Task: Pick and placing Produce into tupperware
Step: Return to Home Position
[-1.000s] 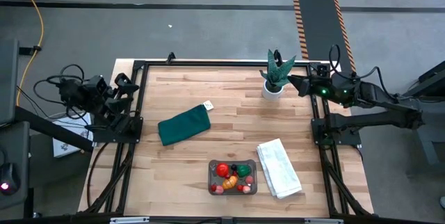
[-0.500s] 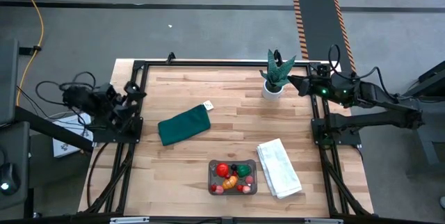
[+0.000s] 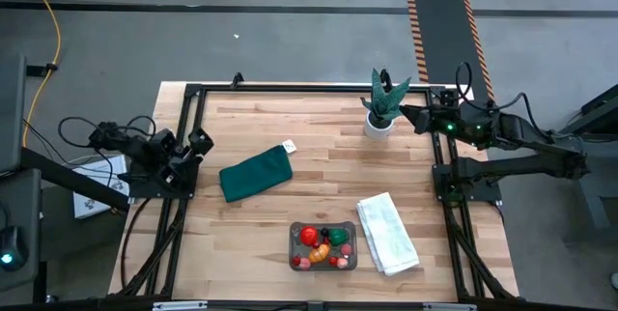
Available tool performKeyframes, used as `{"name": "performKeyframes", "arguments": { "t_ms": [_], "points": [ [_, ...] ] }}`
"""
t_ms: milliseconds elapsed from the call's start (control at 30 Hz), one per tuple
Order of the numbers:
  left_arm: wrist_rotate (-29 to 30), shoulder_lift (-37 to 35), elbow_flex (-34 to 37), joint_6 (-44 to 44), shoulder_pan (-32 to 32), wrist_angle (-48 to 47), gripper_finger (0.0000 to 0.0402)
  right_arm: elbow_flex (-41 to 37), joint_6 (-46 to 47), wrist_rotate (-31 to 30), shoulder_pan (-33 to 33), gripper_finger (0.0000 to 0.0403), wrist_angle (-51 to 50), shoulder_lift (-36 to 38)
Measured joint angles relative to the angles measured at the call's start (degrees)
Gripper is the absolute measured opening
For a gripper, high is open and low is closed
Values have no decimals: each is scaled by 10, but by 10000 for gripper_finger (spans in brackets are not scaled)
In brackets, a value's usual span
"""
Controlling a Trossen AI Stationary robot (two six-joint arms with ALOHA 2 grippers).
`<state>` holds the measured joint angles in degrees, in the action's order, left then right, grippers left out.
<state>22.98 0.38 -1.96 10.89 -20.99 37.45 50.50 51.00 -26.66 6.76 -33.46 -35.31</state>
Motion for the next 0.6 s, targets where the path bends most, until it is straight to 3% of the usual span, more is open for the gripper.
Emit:
{"name": "performKeyframes", "arguments": {
  "t_ms": [233,300,467,533,600],
  "points": [
    [4,0,15,18,0,-14,237,0,-5,7,0,156,-6,0],
    [34,0,15,23,0,-36,237,0,-9,7,0,156,-9,0],
    [177,0,15,117,0,-152,237,0,-17,7,0,156,-15,0],
    [195,0,15,165,0,-202,237,0,-20,7,0,156,-15,0],
    [178,0,15,207,0,-248,237,0,-20,8,0,156,-15,0]
  ]
}}
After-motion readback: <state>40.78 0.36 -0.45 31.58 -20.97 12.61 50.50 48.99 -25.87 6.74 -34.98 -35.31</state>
